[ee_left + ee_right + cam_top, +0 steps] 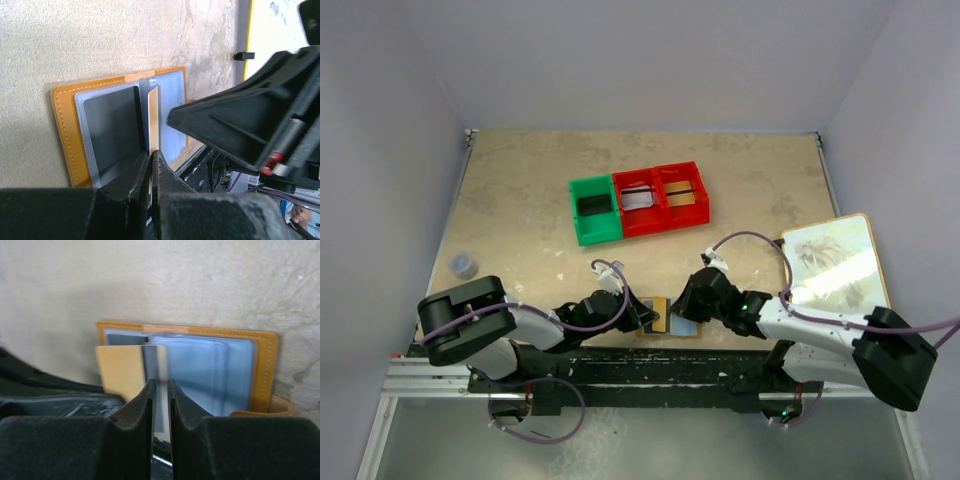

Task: Take the credit cards out of the card holder

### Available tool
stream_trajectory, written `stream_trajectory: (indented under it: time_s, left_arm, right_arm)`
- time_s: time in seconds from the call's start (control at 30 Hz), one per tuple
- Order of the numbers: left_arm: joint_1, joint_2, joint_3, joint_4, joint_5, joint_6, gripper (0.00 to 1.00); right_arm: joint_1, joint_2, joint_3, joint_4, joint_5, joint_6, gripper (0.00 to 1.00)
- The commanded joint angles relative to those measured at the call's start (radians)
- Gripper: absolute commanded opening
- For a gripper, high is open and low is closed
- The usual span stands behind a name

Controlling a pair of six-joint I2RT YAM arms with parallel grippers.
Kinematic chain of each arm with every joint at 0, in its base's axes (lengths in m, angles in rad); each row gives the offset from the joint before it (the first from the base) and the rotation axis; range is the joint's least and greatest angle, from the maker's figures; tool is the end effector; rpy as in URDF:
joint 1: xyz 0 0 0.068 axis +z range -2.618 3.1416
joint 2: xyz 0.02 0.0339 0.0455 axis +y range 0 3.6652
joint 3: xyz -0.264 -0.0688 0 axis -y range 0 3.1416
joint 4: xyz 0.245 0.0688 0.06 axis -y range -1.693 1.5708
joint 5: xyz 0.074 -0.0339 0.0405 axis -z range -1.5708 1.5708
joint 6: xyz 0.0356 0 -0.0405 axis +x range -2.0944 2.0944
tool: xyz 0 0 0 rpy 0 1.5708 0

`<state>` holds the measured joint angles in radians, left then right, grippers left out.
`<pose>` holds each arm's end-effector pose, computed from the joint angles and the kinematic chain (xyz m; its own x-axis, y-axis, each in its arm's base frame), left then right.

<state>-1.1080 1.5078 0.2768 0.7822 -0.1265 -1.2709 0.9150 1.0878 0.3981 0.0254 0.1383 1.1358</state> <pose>0.1112 -0.2128 0.1186 -0.8568 -0.4056 -0.3185 0.0622 0.5318 -0.8446 0.1323 0.1639 0.1703 -0.8103 0.4198 -0.4089 0.0380 0.7339 0.6782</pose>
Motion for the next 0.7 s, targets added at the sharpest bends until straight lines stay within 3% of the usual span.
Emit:
stream_trajectory:
  time_s: [0.0,0.27,0.37,0.5,0.67]
  left_arm:
    - [0.002,0.010,0.025,0.051,0.001,0.015,0.04]
    - [0.002,0.073,0.055,0.080,0.039,0.013,0.16]
    - [0.002,0.101,0.060,0.107,0.051,0.006,0.16]
    - [0.002,0.092,0.042,0.122,0.033,-0.009,0.00]
    - [0.003,-0.011,0.033,-0.005,-0.025,0.022,0.00]
  right_arm:
    - [-0.001,0.095,0.034,-0.048,0.038,0.046,0.17]
    - [0.001,0.187,0.034,-0.017,0.042,0.029,0.16]
    - [0.001,0.168,0.019,-0.011,0.041,0.046,0.16]
    - [0.001,0.125,0.012,-0.047,0.036,0.057,0.16]
    - [0.000,0.042,0.001,-0.081,0.057,0.044,0.20]
